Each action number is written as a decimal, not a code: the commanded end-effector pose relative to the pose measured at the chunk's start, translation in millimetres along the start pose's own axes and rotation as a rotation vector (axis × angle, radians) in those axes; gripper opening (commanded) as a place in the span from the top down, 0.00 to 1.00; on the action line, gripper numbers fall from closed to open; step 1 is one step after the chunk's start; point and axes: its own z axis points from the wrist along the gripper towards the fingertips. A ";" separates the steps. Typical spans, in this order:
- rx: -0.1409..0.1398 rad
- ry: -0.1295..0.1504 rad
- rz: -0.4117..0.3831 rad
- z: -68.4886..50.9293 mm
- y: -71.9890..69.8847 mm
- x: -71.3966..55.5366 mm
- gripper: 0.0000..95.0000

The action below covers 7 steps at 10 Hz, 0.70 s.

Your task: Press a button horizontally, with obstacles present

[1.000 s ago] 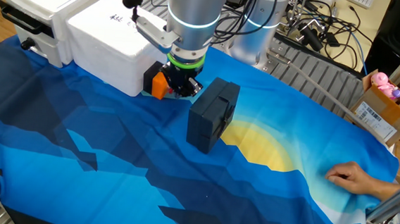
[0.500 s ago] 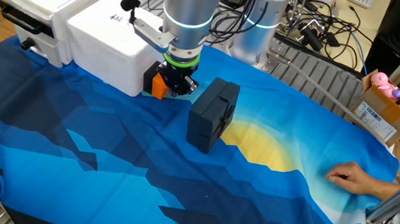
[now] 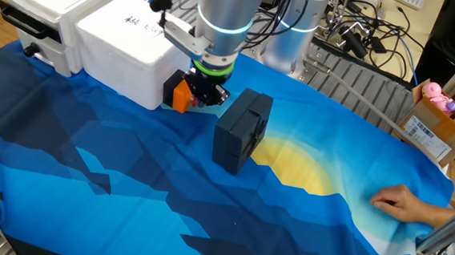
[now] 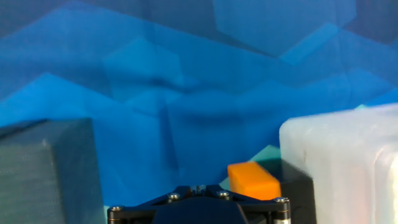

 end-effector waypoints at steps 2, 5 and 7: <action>0.015 -0.001 -0.006 2.7 -2.6 5.1 1.00; 0.059 0.001 -0.031 5.5 -5.7 6.2 1.00; 0.065 -0.001 -0.041 9.4 -10.7 6.9 1.00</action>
